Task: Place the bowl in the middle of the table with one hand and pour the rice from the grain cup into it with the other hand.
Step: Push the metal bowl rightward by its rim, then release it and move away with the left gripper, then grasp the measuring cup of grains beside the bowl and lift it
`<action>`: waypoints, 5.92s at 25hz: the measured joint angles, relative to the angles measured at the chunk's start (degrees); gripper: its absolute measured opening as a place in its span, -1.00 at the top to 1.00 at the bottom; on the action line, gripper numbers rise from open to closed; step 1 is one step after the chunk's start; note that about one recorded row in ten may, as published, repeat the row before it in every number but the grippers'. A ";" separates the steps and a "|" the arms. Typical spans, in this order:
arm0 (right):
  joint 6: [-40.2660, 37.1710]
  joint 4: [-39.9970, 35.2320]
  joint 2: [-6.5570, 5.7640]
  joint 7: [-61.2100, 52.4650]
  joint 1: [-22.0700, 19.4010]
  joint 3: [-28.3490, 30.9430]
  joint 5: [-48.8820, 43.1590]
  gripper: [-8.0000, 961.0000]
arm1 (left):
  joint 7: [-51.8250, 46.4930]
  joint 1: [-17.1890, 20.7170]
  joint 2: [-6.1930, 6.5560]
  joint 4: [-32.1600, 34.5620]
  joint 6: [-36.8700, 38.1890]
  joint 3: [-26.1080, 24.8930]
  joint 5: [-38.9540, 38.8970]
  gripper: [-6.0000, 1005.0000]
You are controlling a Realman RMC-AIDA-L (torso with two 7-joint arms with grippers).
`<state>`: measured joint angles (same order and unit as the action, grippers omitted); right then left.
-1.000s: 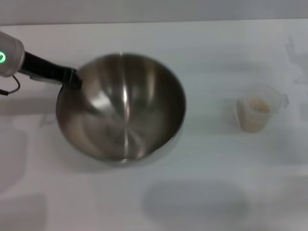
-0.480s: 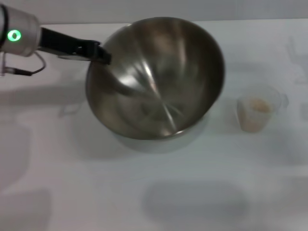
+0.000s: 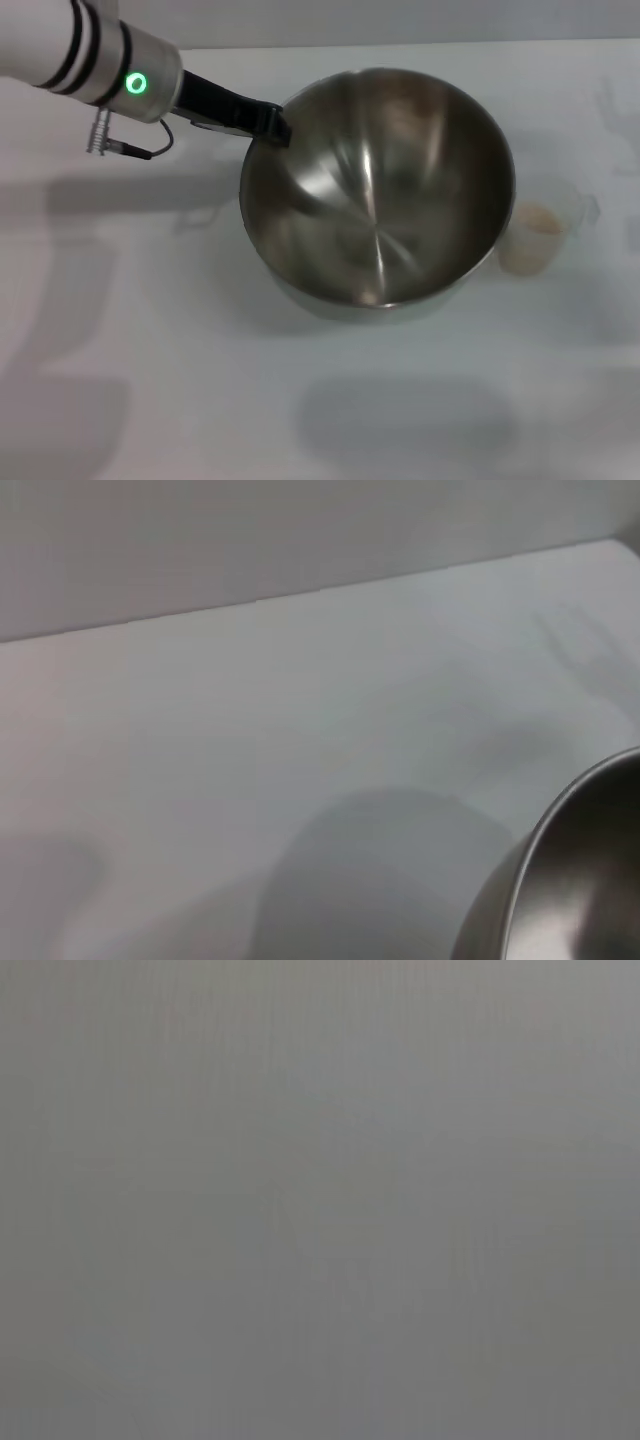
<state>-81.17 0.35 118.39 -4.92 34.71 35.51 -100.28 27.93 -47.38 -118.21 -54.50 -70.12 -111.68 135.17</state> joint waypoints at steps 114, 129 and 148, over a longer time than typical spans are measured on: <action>4.97 42.68 -4.78 18.36 -38.03 -5.09 -13.56 -0.48 | -45.10 24.32 3.26 15.89 114.45 20.01 30.29 -0.45; 15.80 41.91 -5.13 21.36 -36.05 -4.73 -13.63 -0.48 | -45.05 24.63 3.35 15.92 115.58 19.24 30.33 -0.45; 19.47 37.74 -4.68 21.08 -31.61 -4.66 -13.57 -0.47 | -45.14 25.24 2.88 15.92 116.87 19.05 30.33 -0.45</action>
<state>-61.70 38.09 113.71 16.16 3.10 30.85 -113.85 -17.22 -22.14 -115.33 -38.59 46.75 -92.64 165.50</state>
